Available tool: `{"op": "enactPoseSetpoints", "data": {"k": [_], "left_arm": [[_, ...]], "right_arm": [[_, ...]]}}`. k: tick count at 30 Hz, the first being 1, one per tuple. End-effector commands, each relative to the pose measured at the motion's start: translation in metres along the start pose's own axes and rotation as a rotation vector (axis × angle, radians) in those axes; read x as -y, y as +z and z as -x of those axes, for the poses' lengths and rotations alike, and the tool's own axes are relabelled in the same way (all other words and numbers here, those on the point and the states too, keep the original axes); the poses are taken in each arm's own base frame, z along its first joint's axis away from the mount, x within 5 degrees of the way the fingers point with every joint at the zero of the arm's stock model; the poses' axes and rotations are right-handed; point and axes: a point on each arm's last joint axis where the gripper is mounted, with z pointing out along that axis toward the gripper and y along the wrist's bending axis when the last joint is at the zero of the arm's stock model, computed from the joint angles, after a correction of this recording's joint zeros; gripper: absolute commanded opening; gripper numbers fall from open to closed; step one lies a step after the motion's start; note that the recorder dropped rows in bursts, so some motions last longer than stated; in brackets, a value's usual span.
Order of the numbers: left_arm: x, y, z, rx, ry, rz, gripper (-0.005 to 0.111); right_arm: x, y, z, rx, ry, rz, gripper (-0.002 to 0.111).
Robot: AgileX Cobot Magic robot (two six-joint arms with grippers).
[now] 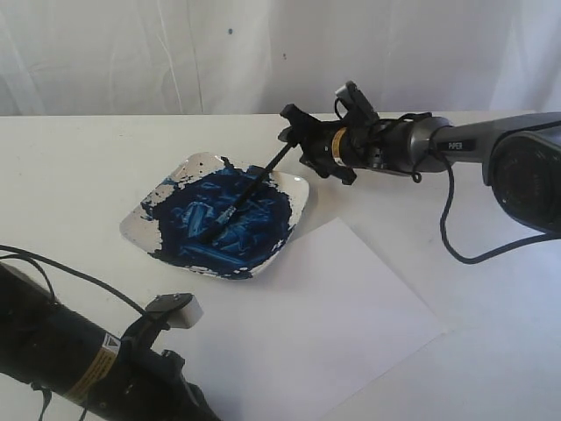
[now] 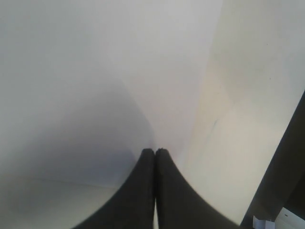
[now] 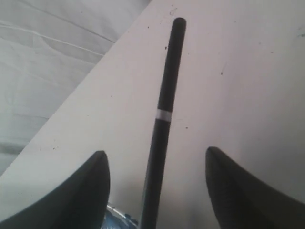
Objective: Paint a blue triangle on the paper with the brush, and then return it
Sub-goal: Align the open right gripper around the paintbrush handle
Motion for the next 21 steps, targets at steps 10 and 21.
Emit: {"op": "enactPoseSetpoints", "data": {"k": [10, 21], "left_arm": [[-0.002, -0.001, -0.002, -0.009, 0.012, 0.023, 0.0], [-0.002, -0.001, -0.002, -0.009, 0.012, 0.023, 0.0]], "right_arm": [[-0.004, 0.027, -0.01, 0.017, 0.058, 0.052, 0.055], [-0.004, 0.027, -0.01, 0.024, 0.061, 0.042, 0.043]]}}
